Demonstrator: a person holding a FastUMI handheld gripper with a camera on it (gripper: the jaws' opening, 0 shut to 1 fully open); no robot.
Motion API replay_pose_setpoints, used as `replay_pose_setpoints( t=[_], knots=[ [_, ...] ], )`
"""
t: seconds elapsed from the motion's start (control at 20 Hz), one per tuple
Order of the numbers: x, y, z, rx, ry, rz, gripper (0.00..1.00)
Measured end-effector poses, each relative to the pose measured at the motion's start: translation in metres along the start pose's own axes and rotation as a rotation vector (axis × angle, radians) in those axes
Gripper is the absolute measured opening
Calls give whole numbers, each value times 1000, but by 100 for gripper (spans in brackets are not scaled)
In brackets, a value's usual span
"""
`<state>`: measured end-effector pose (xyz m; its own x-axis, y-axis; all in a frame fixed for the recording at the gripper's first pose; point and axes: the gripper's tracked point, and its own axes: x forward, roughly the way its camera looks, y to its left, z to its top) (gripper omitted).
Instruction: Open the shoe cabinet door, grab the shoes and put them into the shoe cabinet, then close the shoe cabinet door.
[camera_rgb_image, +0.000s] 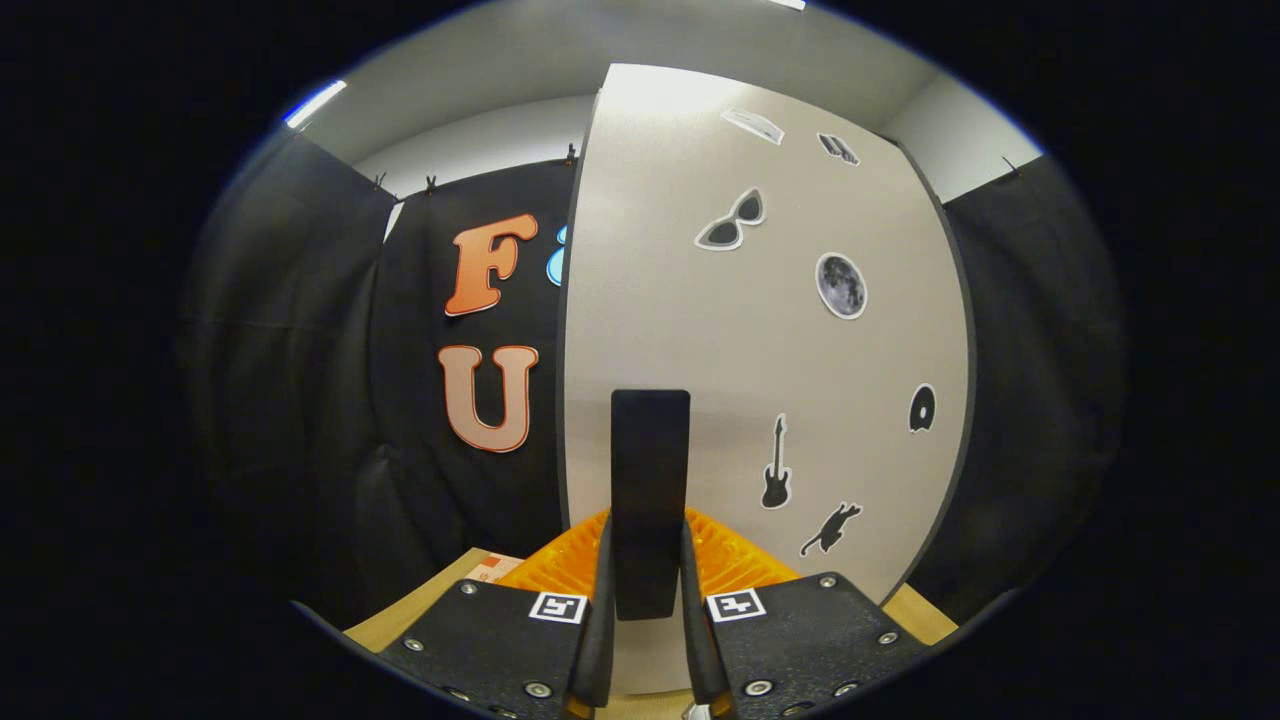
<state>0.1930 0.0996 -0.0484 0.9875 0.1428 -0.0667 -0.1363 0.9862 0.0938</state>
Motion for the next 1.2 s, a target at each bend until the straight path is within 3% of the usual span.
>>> replay_pose_setpoints(
  t=[0.25,0.6,0.95,1.2],
  knots=[
    [-48,-24,-1,67,-1,8,27],
    [-81,-53,-3,92,10,-29,27],
    [-122,-107,-6,68,33,-154,26],
    [-136,-134,-8,52,43,-172,26]
  ],
)
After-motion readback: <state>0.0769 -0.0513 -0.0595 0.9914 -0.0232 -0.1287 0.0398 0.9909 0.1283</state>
